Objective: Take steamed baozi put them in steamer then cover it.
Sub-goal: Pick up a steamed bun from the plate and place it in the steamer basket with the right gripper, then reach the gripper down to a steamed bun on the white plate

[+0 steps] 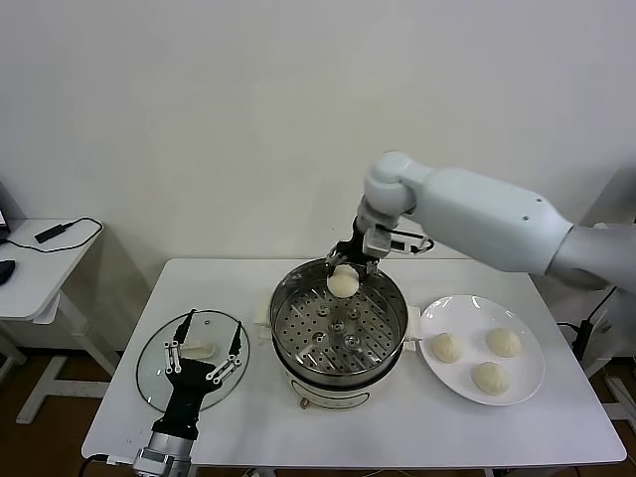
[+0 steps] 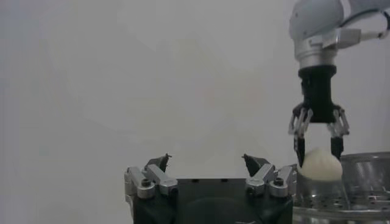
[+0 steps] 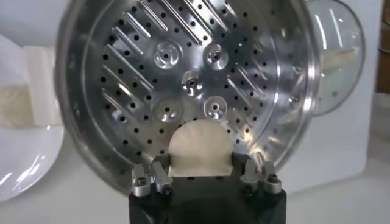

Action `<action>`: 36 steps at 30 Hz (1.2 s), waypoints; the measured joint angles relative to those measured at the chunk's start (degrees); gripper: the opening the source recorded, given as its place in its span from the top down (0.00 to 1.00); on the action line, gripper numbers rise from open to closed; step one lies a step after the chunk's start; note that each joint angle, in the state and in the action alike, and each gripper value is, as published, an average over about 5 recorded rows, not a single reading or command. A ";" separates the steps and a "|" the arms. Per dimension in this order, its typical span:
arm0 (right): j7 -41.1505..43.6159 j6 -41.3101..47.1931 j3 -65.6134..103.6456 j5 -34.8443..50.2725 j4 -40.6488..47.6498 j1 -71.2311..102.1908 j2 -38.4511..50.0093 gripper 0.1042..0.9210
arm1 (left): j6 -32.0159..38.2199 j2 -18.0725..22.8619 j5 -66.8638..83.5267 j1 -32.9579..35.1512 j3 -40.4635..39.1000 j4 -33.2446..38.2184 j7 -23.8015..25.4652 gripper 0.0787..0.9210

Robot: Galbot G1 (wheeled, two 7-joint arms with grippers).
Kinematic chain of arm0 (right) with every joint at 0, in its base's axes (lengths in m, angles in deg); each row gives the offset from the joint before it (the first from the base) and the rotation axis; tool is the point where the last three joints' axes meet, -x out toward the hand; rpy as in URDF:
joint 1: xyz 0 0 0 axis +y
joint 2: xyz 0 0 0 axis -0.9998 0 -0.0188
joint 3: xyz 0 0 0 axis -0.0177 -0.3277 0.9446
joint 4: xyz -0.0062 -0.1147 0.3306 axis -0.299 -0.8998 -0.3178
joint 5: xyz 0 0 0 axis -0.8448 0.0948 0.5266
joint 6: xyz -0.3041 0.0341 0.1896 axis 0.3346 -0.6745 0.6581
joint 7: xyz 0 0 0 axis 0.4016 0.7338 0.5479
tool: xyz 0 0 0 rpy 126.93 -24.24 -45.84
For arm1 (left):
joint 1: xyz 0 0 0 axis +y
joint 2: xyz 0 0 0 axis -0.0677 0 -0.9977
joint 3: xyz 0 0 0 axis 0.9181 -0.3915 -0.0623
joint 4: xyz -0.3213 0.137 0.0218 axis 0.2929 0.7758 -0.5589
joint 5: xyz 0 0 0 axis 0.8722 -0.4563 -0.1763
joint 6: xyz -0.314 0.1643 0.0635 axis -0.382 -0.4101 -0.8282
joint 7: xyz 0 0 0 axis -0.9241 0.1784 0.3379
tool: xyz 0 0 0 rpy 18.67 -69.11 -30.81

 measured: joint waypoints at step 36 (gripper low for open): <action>6.50 23.96 -6.87 24.77 -1.33 -9.49 17.97 0.12 | 0.19 -0.12 -0.36 -0.81 -0.80 -0.08 -0.81 0.12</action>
